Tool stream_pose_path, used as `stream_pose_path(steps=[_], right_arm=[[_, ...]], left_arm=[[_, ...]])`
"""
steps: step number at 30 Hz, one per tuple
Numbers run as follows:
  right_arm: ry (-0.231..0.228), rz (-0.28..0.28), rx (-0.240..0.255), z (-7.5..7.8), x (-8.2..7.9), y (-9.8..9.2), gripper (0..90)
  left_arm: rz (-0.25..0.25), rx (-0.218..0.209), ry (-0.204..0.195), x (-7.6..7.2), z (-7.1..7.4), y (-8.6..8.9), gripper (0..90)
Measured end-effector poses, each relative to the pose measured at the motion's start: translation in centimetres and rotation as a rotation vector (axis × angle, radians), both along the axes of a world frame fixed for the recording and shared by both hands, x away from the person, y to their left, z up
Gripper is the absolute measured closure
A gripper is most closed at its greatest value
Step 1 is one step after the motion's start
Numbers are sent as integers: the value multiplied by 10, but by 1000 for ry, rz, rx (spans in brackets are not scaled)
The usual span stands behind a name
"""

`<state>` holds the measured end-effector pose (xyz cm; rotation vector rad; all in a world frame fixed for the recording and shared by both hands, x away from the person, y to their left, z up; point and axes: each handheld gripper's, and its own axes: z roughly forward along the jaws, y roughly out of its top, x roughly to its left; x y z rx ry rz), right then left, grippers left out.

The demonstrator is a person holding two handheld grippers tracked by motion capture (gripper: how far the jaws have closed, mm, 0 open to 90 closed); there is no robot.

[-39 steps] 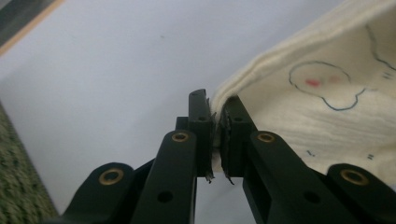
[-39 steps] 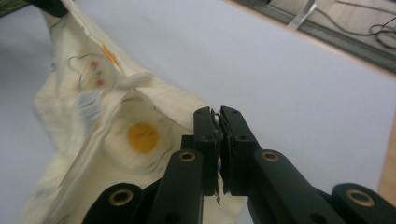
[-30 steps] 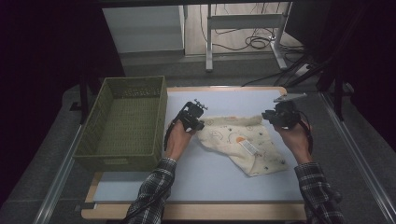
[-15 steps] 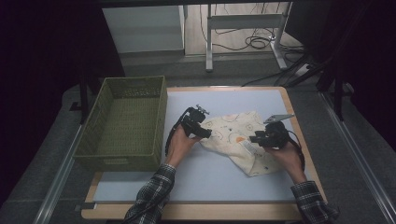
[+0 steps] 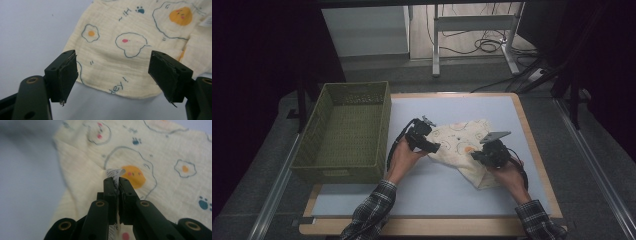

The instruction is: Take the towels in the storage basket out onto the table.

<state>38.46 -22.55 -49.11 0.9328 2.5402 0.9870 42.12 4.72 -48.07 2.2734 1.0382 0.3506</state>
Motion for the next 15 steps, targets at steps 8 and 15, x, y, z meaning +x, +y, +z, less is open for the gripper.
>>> stream_pose_path(steps=[8, 15], right_arm=[[-10, 123, 82, 31, -43, 19, 849], [31, 280, 106, 26, -80, 62, 849]], left_arm=[[22, -6, -43, -3, 23, 9, 241], [29, -1, -58, -6, 34, 12, 240]])
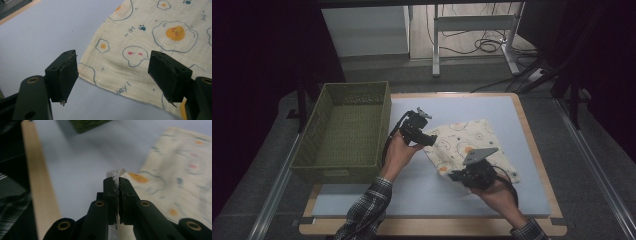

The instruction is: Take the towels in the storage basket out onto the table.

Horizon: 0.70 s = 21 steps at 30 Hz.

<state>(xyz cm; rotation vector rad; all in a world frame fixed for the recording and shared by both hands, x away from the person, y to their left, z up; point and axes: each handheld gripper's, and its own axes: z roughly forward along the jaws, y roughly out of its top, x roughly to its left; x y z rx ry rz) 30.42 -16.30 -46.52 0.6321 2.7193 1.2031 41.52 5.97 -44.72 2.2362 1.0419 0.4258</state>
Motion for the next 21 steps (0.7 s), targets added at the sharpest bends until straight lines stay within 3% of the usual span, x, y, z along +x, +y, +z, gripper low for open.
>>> stream_pose_path(steps=[3, 5, 9, 14, 21], right_arm=[[28, 76, 7, -6, -13, 25, 840], [37, 114, -5, -12, -19, 40, 760], [33, 112, 0, -11, -17, 48, 647], [-14, 2, -19, -1, -4, 11, 639], [-42, -258, -68, -10, 18, -77, 695]], left_arm=[[0, -5, 1, 0, -1, -1, 239], [-4, -3, 7, 0, -3, -3, 237], [-10, 1, 13, -2, -9, -5, 227], [-2, 8, 21, -1, -15, -4, 245], [41, 78, 40, 8, -38, -5, 389]])
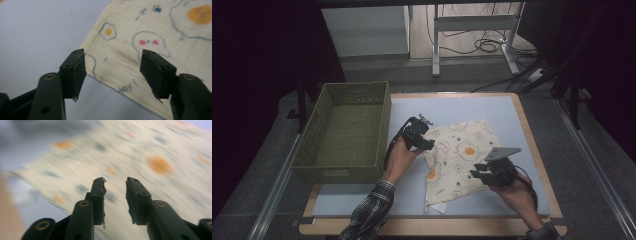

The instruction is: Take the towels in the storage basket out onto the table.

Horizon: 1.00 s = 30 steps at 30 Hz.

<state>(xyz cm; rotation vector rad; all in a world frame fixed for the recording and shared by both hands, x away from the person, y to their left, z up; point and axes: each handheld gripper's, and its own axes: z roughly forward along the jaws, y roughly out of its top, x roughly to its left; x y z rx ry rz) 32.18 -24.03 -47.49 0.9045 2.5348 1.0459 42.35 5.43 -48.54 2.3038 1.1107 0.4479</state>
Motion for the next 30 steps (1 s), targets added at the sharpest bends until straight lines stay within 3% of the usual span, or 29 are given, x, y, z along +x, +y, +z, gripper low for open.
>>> stream_pose_path(steps=[6, 9, 11, 13, 14, 15, 16, 17, 18, 19, 21, 25, 27, 30], right_arm=[[6, -203, -9, -17, 0, -69, 715], [23, -247, -8, -28, -6, -88, 636], [33, -249, -19, -36, -11, -91, 621], [12, -255, -18, -41, -16, -92, 657], [7, -254, -15, -42, -17, -92, 748], [7, -254, -15, -42, -17, -92, 748], [22, -232, 3, -42, -19, -91, 866], [20, -230, 3, -42, -19, -90, 875], [16, -228, -5, -42, -20, -89, 879], [19, -226, -11, -41, -21, -88, 881], [34, -214, -15, -39, -26, -87, 881], [59, -177, -23, -36, -43, -87, 870], [44, -174, -12, -33, -46, -87, 797], [26, -186, 9, -27, -37, -88, 734]], left_arm=[[60, 14, 18, 14, -23, 3, 412], [75, 32, 14, 18, -31, 3, 423], [78, 8, 14, 19, -34, 4, 449], [67, -25, 23, 20, -35, 4, 525], [44, -36, 27, 20, -36, 4, 588], [44, -36, 27, 20, -36, 4, 668], [23, -64, 40, 19, -36, 4, 746], [16, -69, 42, 19, -36, 3, 832], [13, -37, 25, 19, -35, 2, 894], [19, -8, 2, 20, -35, 1, 899], [38, -3, -28, 23, -31, 4, 900], [54, 1, -34, 28, -27, 8, 895], [64, 22, -50, 31, -25, 8, 804], [88, -7, -65, 32, -21, 12, 698]])
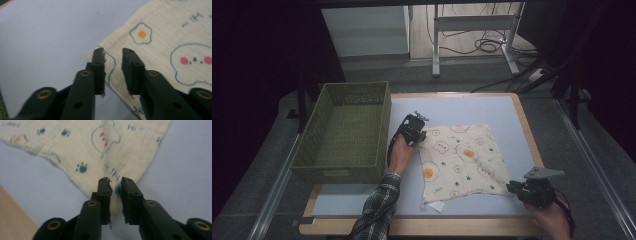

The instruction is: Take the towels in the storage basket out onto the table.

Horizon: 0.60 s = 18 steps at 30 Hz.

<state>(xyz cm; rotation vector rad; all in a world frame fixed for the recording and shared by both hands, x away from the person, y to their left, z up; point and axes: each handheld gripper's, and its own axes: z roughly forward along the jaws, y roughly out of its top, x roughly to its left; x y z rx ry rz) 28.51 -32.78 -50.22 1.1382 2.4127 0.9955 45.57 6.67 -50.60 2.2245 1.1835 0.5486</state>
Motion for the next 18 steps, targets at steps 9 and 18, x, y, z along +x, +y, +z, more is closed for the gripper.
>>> stream_pose_path(steps=[9, 18], right_arm=[[22, -9, 68, 7, 73, 16, 654], [-38, -70, 8, 11, 141, 32, 655]], left_arm=[[51, -58, 12, 8, -1, 13, 593], [70, -111, 26, 16, -14, 17, 551]])
